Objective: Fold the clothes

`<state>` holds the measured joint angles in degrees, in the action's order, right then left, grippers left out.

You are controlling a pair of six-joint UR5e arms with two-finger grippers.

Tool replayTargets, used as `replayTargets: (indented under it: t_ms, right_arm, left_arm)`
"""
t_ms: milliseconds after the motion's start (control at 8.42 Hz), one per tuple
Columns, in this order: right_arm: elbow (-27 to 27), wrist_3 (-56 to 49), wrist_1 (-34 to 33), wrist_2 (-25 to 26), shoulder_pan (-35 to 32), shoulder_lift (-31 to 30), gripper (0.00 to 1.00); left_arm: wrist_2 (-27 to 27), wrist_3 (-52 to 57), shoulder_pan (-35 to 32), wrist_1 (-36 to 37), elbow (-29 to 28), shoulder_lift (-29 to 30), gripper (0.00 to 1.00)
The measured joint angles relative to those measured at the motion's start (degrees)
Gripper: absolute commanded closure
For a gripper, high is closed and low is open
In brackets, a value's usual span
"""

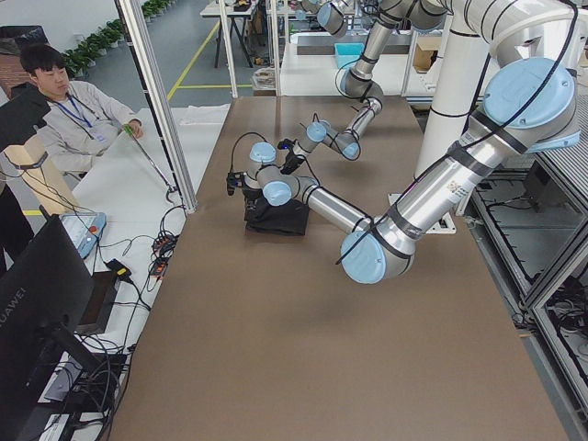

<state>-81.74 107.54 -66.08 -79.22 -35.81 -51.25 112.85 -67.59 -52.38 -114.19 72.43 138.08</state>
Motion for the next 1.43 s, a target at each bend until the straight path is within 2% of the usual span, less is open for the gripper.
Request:
replayTargets:
  t_ms: [119,238,356,594,950,1188,1426]
  right_arm:
    - [1.81,-1.15,0.91,-0.12,-1.54,0.28,1.0]
    - [5.49,-3.25,3.01,-0.22,-3.29,0.98,0.46]
    - [9.67,-6.5,5.71,-0.24,-4.95,1.7,0.06]
    - [13.26,-14.89,8.39,-0.23,-6.84,2.57,0.06]
    - [11.85,-25.39,8.74,-2.83,-7.64,2.51,0.05]
    - [9.2,-35.85,7.43,-6.97,-9.83,-1.24,0.05]
    - [2.96,-51.76,3.64,-9.84,-13.98,-9.62,0.05]
  left_arm:
    - [0.0,0.0,0.0,0.01,0.04,0.0,0.0]
    - [0.0,0.0,0.0,0.02,0.06,-0.01,0.0]
    - [-0.05,0.0,0.0,0.02,0.07,-0.07,0.0]
    - [-0.21,0.0,0.01,0.02,0.08,-0.33,0.0]
    - [-0.42,0.43,-0.31,0.07,0.15,-0.64,0.0]
    - [0.12,4.18,-2.34,0.3,1.62,-2.64,0.0]
    - [0.26,12.97,-6.03,0.55,6.71,-10.62,0.0]
